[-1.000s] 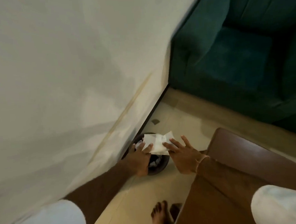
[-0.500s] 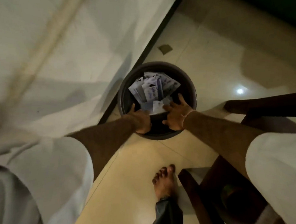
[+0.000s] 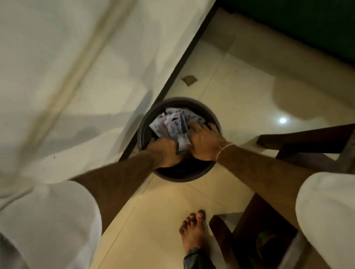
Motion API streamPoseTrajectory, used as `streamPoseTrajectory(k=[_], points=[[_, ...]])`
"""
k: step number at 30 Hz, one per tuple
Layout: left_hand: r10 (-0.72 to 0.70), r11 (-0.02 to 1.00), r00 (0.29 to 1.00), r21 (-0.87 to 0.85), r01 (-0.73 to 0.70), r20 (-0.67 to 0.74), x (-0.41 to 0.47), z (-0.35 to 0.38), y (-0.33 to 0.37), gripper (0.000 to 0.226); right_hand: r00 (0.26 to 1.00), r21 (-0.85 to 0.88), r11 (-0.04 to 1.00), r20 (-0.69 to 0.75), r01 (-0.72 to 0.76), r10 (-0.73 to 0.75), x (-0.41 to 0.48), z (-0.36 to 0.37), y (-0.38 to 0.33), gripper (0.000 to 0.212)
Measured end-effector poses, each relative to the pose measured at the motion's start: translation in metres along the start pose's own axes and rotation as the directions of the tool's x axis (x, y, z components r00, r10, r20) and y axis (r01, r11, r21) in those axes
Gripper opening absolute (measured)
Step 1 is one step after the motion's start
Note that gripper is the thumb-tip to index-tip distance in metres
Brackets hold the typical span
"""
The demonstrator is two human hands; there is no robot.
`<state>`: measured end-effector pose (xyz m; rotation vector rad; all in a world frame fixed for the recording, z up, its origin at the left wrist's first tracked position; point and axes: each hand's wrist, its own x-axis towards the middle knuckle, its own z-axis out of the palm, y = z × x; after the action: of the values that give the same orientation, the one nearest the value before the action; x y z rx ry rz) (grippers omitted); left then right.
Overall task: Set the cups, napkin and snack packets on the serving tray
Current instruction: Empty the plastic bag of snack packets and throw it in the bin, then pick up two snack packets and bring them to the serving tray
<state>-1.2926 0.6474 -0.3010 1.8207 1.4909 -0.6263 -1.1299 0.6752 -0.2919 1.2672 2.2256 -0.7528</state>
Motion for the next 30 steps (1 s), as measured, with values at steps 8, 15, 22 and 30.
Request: streamPoseTrajectory(k=[8, 15, 22, 30], points=[[-0.034, 0.996, 0.953, -0.093, 0.006, -0.302, -0.078, -0.159, 0.062, 0.063, 0.941, 0.285, 0.954, -0.286, -0.097, 0.181, -0.094, -0.150, 0.015, 0.050], [0.023, 0.999, 0.776, -0.009, -0.037, -0.630, -0.186, -0.342, 0.157, 0.076, 0.805, 0.342, 0.935, -0.525, -0.099, 0.277, -0.223, -0.329, 0.040, 0.062], [0.133, 0.989, 0.543, 0.079, -0.121, -0.829, -0.318, -0.498, 0.268, 0.077, 0.610, 0.305, 0.949, -0.738, -0.080, 0.289, -0.393, -0.492, 0.061, 0.063], [0.244, 0.965, 0.292, 0.204, -0.163, -0.925, -0.501, -0.605, 0.418, 0.078, 0.378, 0.241, 0.966, -0.888, -0.099, 0.260, -0.631, -0.613, 0.082, 0.065]])
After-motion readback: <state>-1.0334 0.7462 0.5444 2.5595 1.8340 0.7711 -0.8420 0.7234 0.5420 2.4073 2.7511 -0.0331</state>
